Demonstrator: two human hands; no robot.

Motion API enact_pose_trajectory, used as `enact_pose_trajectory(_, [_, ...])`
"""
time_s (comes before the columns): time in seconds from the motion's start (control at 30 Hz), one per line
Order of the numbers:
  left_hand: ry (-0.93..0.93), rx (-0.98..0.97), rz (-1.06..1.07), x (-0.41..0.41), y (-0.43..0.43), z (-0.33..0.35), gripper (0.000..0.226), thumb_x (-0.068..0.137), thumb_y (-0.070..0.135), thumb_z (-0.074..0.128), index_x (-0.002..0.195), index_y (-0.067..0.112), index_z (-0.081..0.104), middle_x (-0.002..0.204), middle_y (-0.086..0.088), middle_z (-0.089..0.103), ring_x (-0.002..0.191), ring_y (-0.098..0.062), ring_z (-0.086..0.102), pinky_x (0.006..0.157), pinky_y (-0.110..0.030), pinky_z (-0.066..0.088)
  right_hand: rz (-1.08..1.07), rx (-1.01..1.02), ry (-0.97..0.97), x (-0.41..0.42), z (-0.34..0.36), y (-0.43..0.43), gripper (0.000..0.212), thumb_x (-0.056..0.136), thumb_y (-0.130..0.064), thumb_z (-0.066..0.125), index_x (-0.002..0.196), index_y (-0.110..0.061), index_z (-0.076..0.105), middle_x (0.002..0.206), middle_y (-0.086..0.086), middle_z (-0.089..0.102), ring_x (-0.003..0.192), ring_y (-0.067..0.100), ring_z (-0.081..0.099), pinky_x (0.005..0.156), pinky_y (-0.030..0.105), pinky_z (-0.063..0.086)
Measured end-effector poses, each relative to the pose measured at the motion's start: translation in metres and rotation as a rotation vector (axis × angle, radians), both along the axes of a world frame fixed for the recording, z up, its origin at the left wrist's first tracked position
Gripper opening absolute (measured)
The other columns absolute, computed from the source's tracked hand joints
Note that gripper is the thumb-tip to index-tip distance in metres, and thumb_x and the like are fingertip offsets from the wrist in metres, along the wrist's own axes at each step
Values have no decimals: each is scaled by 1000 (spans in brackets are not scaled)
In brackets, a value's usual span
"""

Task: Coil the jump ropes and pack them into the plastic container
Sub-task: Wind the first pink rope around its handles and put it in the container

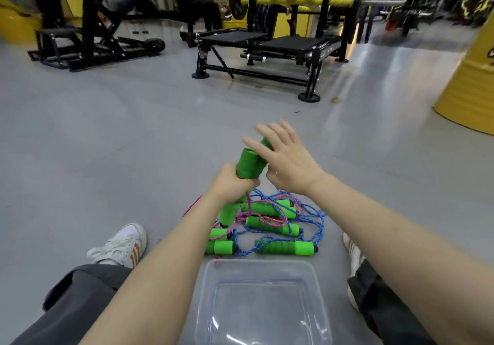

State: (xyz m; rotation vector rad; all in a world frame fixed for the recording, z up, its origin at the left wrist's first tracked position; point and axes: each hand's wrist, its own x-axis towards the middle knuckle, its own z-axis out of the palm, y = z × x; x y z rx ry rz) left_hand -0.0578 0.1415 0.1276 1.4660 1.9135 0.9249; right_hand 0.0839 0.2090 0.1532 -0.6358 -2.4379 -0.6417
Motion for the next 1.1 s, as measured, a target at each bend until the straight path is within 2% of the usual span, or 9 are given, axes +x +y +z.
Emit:
enact_pose_trajectory(0.07, [-200, 55, 12, -8, -2, 13, 24, 61, 34, 75, 73, 20, 61, 72, -3, 61, 71, -21, 58, 75, -34, 51, -49, -571, 424, -2, 10, -10, 77, 73, -19, 56, 144, -16, 26, 137, 15, 43, 126, 27, 35, 110, 38, 24])
enact_pose_trajectory(0.17, [-326, 88, -71, -14, -7, 32, 18, 79, 15, 73, 94, 18, 65, 83, 0, 64, 75, -14, 58, 64, -16, 50, 77, -1272, 681, -12, 19, -24, 46, 92, -25, 55, 134, -10, 43, 103, 11, 59, 93, 17, 55, 84, 25, 41])
enact_pose_trajectory(0.3, [-337, 59, -194, -15, -12, 36, 29, 88, 13, 64, 115, 21, 64, 100, 5, 68, 86, -7, 61, 66, -8, 48, 114, -1214, 644, -25, 11, -31, 26, 92, -11, 54, 117, -6, 54, 99, 6, 61, 80, 13, 56, 77, 22, 48])
enact_pose_trajectory(0.43, [-173, -24, -201, -18, -10, 19, 38, 87, 45, 61, 123, 33, 61, 116, 2, 67, 110, -16, 60, 93, -28, 46, 37, -1271, 560, -25, 5, -27, 26, 92, -10, 52, 116, -3, 53, 109, 12, 62, 92, 19, 57, 85, 34, 47])
enact_pose_trajectory(0.5, [120, -70, -214, -23, -7, 16, 64, 71, 80, 50, 123, 44, 58, 116, 3, 67, 118, -21, 55, 103, -40, 40, 25, -1329, 549, -20, 1, -26, 27, 93, -11, 49, 119, -7, 54, 109, 12, 62, 94, 19, 56, 85, 33, 48])
enact_pose_trajectory(0.6, [567, -130, -155, -31, -6, 26, 96, 58, 89, 32, 135, 35, 49, 143, -4, 45, 137, -24, 29, 113, -46, 16, -1, -1327, 568, -13, -2, -23, 28, 94, -11, 49, 121, -6, 54, 105, 14, 60, 91, 18, 54, 73, 20, 47])
enact_pose_trajectory(0.73, [1, -122, -174, -36, -7, 49, 60, 86, 56, 54, 133, 18, 51, 122, 5, 52, 112, -15, 48, 91, -23, 32, 20, -1364, 628, -13, -3, -22, 34, 92, -8, 53, 125, -6, 47, 109, 12, 58, 82, 19, 55, 60, 8, 45])
enact_pose_trajectory(0.9, [-236, 1, -196, -31, -8, 44, 24, 94, 37, 53, 112, 23, 61, 101, 14, 62, 85, -1, 57, 60, -1, 41, 116, -1380, 653, -26, -2, -29, 27, 91, -9, 55, 118, -11, 55, 109, 15, 60, 71, 11, 58, 59, 10, 49])
enact_pose_trajectory(1.1, [-660, 111, -90, -26, -6, 49, 6, 88, 13, 62, 91, 18, 65, 89, 1, 70, 84, -13, 67, 71, -23, 55, 207, -1398, 673, -33, 6, -35, 32, 96, -11, 44, 122, -24, 57, 119, 20, 61, 103, 31, 61, 95, 41, 50])
